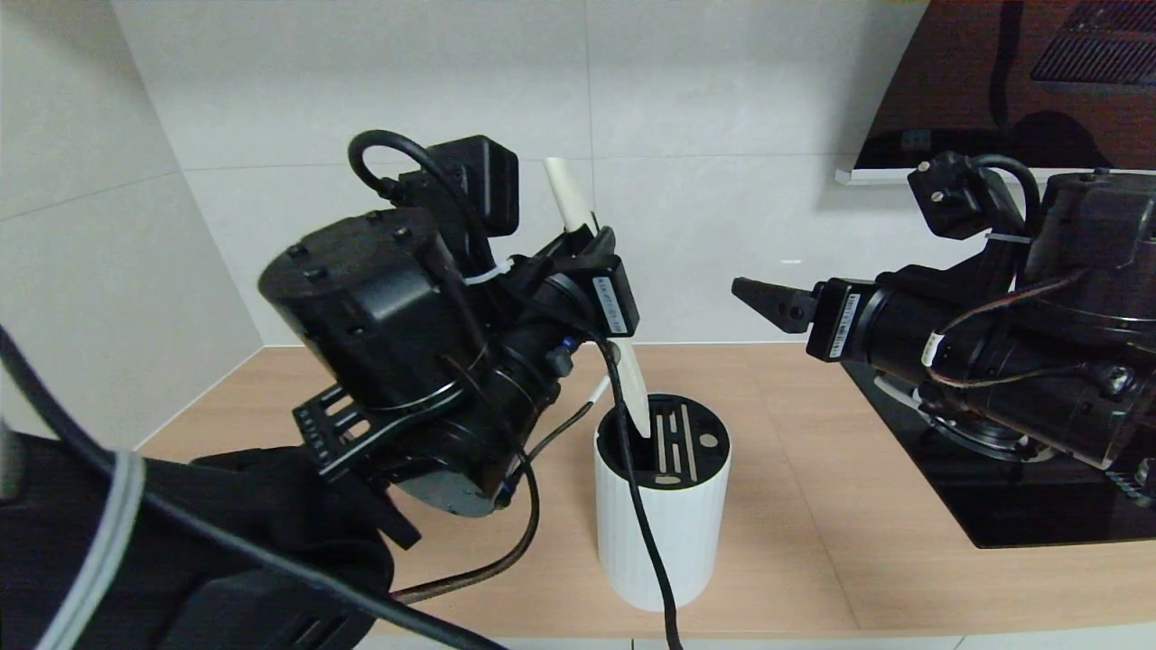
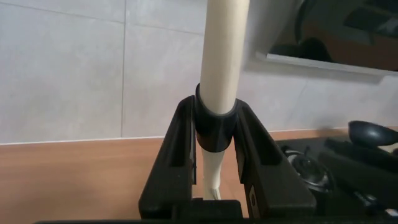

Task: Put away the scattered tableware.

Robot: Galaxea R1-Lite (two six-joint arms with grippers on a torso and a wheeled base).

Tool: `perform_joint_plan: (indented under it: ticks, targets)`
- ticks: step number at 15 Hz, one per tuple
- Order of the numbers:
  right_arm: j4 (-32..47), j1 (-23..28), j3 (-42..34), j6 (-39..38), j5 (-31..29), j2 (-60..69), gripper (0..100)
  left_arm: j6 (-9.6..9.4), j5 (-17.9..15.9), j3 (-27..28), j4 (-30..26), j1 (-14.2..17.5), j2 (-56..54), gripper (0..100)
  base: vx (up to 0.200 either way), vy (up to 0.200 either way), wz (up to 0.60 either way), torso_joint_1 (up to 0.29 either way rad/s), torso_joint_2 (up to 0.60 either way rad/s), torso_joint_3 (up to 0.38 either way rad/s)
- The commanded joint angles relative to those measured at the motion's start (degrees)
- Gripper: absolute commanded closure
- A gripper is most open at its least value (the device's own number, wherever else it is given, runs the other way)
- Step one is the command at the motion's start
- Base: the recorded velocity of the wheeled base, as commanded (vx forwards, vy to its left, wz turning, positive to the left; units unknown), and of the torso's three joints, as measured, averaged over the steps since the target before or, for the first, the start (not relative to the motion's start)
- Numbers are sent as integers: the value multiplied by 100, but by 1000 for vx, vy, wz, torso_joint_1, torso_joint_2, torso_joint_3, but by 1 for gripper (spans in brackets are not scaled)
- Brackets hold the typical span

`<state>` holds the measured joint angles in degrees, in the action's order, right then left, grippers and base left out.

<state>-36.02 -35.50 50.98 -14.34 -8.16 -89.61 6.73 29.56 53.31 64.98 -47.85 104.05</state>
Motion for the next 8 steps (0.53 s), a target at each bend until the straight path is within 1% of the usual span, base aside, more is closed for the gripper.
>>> perform_joint_plan:
  ticks: [1, 2, 8]
  targets:
    - [-10, -1, 0, 1, -2, -47, 0, -295, 120, -22, 419, -23, 555, 100, 0, 0, 0, 0, 0, 0]
    - [-10, -1, 0, 1, -2, -56, 0, -383, 173, -22, 578, -23, 608, 100, 0, 0, 0, 0, 0, 0]
    - [-19, -10, 0, 1, -2, -135, 0, -374, 190, -22, 639, -23, 828, 100, 0, 0, 0, 0, 0, 0]
